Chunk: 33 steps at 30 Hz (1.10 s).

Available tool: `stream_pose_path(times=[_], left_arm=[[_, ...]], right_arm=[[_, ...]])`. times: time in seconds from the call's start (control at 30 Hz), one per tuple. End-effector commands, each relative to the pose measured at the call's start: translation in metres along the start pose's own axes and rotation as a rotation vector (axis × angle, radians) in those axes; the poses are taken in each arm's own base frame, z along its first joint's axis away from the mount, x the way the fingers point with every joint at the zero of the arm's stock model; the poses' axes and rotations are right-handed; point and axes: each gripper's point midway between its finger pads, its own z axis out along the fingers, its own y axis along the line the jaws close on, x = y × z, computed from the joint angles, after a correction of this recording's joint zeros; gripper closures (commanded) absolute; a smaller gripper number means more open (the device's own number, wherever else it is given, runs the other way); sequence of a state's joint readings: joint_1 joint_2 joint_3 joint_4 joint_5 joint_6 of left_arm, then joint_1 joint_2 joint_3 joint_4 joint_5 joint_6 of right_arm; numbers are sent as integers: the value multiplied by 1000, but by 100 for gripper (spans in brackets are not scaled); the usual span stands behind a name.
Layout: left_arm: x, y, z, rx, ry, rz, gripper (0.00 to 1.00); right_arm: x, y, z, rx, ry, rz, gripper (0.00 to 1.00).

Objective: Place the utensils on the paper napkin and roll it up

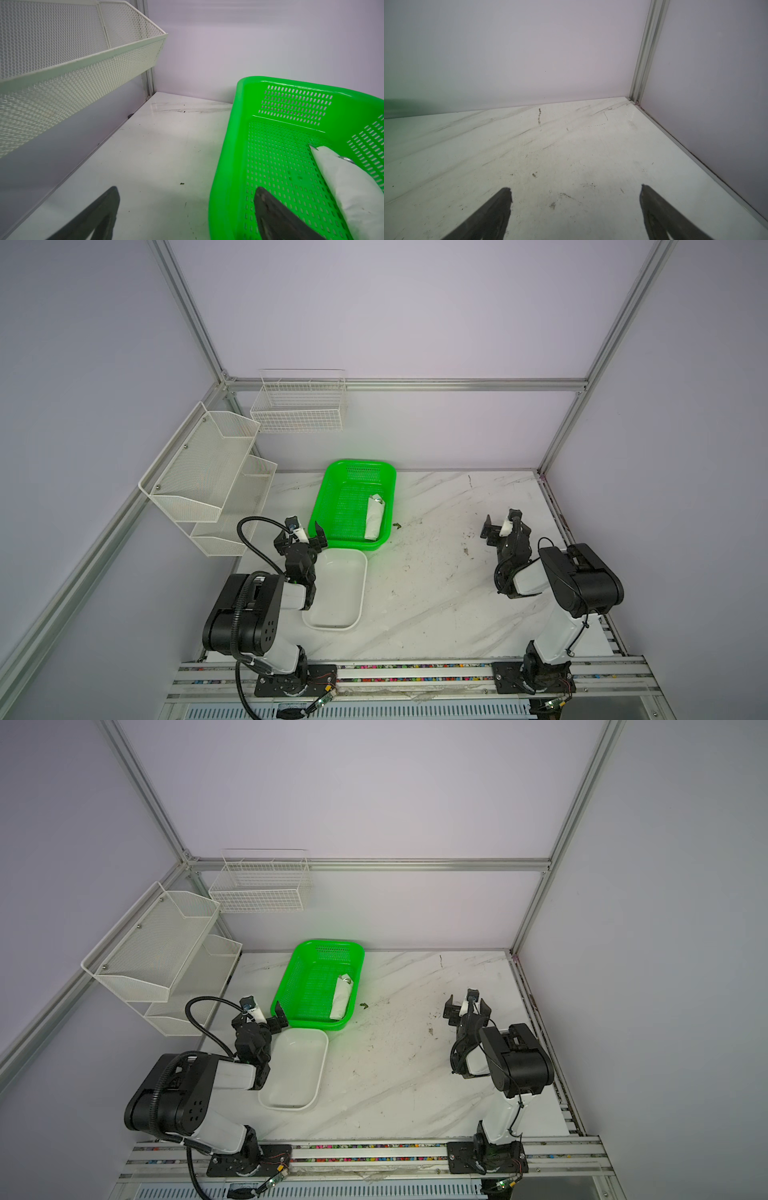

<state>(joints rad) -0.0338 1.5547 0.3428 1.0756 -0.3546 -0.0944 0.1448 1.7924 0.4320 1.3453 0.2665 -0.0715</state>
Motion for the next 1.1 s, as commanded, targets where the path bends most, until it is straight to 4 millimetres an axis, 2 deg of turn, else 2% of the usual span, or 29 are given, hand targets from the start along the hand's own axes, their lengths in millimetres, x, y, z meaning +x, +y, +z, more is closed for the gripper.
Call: stream_pose_path(times=[0.0,1.07], left_arm=[[20,10,6,-53,94,69,0],[20,6,5,-36,88,79,0]], right_arm=[[-18,-1,2,10,-63,25,3],[-18,-1,2,9,-62,24,3]])
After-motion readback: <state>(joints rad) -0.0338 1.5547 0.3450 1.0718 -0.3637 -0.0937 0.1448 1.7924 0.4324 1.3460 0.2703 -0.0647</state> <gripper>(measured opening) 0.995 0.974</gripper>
